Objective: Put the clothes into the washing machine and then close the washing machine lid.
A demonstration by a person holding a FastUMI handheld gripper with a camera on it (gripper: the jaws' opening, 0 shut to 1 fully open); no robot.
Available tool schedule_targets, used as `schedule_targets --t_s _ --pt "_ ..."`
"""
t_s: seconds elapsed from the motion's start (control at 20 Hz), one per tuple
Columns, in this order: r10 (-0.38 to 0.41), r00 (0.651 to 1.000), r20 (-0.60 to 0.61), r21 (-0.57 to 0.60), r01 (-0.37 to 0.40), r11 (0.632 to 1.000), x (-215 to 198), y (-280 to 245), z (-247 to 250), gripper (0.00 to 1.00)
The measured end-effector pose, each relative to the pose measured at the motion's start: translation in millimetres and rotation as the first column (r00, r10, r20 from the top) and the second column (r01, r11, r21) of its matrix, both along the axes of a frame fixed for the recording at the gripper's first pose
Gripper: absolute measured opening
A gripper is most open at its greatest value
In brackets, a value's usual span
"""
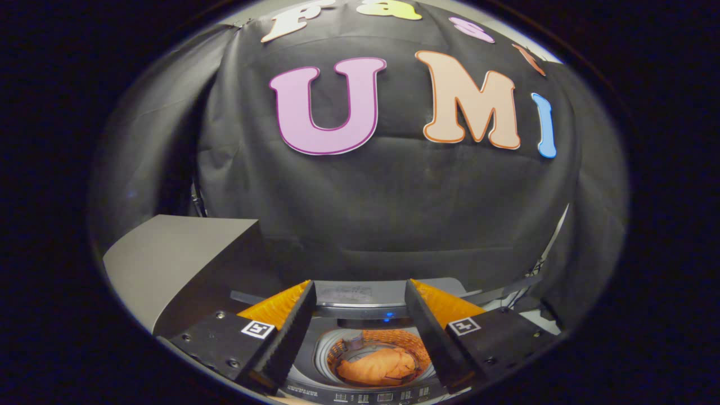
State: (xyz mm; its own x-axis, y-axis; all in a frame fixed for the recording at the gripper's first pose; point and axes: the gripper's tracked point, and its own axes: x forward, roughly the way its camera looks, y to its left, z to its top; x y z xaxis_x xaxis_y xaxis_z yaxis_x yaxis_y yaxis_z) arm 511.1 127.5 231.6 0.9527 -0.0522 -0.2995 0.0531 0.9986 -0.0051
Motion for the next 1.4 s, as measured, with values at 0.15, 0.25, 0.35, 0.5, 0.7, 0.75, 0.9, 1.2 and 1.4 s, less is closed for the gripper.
schedule_targets --t_s 0.15,0.25,0.35,0.5,0.7,0.75,0.9,1.2,1.4 --pt "0.003 0.999 0.033 -0.002 -0.002 1.000 -1.2 0.5 1.9 0.97" --pt "-0.001 0.999 0.045 -0.001 0.001 1.000 -2.1 0.3 2.6 0.96" --pt "-0.004 0.998 0.070 0.004 0.004 1.000 -4.2 -1.4 6.6 0.96" --pt "-0.013 0.993 0.115 0.003 0.013 1.000 -13.9 -13.0 13.1 0.96" --pt "-0.047 0.983 0.178 0.019 0.045 0.999 -52.4 -44.3 14.9 0.96" --pt "-0.060 0.980 0.190 0.029 0.056 0.998 -60.0 -53.4 14.0 0.96" --pt "-0.086 0.968 0.235 0.063 0.073 0.995 -86.0 -80.2 11.8 0.96" --pt "-0.120 0.937 0.327 0.063 0.105 0.992 -148.0 -132.7 -0.1 0.98" --pt "-0.153 0.917 0.368 0.108 0.122 0.987 -187.3 -155.1 -16.7 0.97"
